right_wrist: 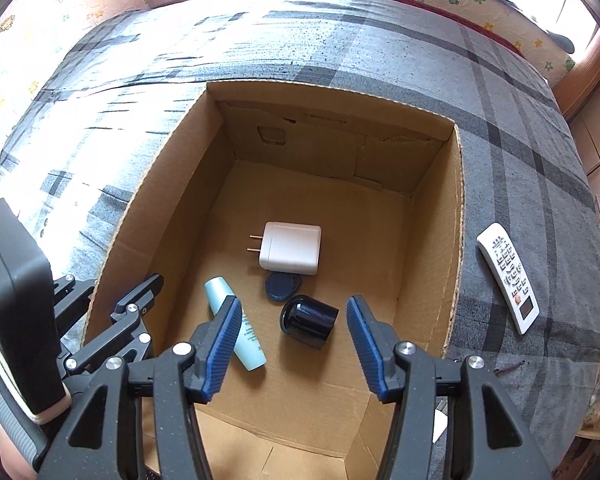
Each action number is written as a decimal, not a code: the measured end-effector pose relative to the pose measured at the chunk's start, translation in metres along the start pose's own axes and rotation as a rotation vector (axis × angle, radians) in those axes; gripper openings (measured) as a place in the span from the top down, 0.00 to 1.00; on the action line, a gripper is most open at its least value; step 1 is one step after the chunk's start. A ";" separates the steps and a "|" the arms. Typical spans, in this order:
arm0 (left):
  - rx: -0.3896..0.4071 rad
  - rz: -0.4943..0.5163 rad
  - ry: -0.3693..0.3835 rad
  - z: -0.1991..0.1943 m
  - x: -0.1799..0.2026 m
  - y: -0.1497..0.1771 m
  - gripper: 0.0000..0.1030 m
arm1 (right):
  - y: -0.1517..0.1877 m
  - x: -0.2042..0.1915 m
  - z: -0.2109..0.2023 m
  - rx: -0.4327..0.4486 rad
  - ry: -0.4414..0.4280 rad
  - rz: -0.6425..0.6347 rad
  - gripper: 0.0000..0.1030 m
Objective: Organize rigid objects
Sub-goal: 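Open the right tool to release the black cap in the box, then move the open right tool back toward the keyring on the bed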
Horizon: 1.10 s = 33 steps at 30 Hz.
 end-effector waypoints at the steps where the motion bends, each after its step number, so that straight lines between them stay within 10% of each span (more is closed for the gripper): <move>1: 0.000 0.001 0.000 0.000 0.000 0.000 0.87 | -0.001 0.001 -0.002 0.005 0.000 0.002 0.42; 17: 0.000 0.002 -0.001 0.001 0.000 0.000 0.87 | -0.012 0.036 -0.048 0.093 0.034 0.050 0.01; 33: 0.001 -0.002 0.007 0.001 -0.003 0.000 0.87 | 0.009 0.125 -0.064 0.106 0.129 0.183 0.00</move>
Point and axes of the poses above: each gripper's, at about its wrist camera, not at the fingertips, and z roughly the way its jaws point, x to its right, y to its underside, the point moved 9 cm from there along z, roughly the way its jaws point, and after that the axes turned 6 degrees about x, right-handed, at the moved point
